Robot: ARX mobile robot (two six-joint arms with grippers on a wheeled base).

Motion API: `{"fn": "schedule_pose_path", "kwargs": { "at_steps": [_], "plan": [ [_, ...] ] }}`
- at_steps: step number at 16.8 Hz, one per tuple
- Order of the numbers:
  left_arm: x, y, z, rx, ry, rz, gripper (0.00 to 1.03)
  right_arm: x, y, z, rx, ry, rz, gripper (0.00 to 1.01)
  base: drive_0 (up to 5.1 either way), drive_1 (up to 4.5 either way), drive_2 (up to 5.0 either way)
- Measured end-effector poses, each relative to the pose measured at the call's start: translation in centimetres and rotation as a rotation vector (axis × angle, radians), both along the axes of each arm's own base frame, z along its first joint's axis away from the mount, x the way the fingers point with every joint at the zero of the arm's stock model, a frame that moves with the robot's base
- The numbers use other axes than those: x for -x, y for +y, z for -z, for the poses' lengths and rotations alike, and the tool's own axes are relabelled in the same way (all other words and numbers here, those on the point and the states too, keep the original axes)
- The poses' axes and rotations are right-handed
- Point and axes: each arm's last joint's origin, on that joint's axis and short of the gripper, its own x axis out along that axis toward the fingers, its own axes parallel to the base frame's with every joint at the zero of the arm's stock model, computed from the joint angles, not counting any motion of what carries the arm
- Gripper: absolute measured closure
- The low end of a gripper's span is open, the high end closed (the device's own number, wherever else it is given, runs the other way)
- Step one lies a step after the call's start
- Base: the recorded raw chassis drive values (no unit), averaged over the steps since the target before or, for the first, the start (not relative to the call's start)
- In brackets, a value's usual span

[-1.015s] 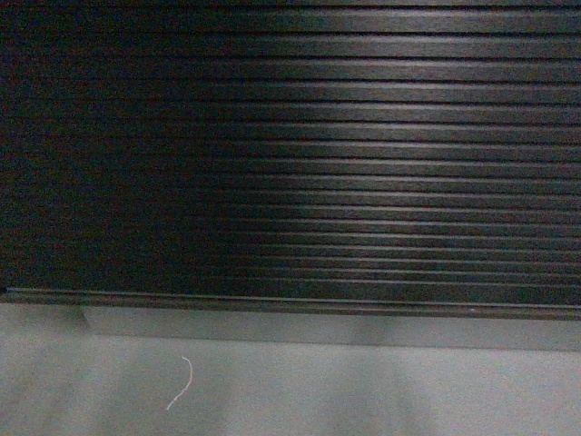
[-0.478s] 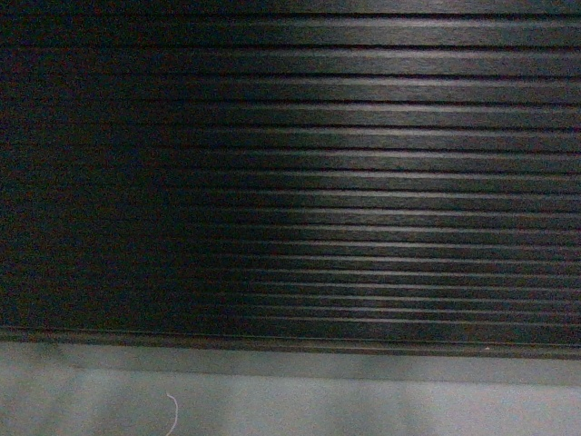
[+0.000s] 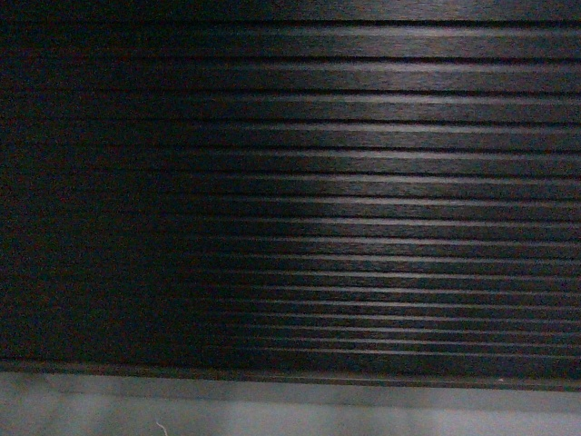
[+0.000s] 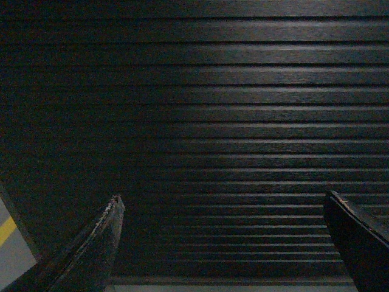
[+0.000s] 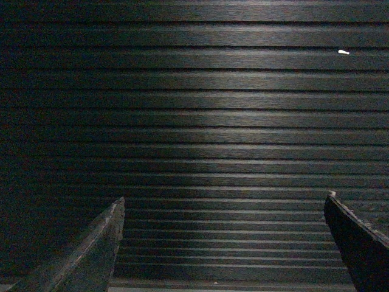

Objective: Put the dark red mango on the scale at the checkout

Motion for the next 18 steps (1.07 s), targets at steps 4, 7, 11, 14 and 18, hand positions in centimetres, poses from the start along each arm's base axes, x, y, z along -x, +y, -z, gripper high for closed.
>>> {"fn": "schedule_pose_path", "kwargs": {
  "at_steps": [4,7,11,14,18],
  "plan": [
    [0.0,0.0,-0.01,0.0,-0.001,0.0,0.05,0.0,0.0,0.0,0.0,0.0,0.0,0.03,0.0,0.0,0.0],
    [0.0,0.0,0.0,0.0,0.0,0.0,0.05,0.0,0.0,0.0,0.0,0.0,0.0,0.03,0.0,0.0,0.0],
    [0.0,0.0,0.0,0.0,0.0,0.0,0.05,0.0,0.0,0.0,0.0,0.0,0.0,0.03,0.0,0.0,0.0],
    [0.0,0.0,0.01,0.0,0.002,0.0,0.05,0.0,0.0,0.03,0.0,0.003,0.0,0.03,0.0,0.0,0.0],
    [0.0,0.01,0.0,0.0,0.0,-0.003,0.05,0.0,0.0,0.0,-0.001,0.0,-0.001,0.03,0.0,0.0,0.0]
  ]
}}
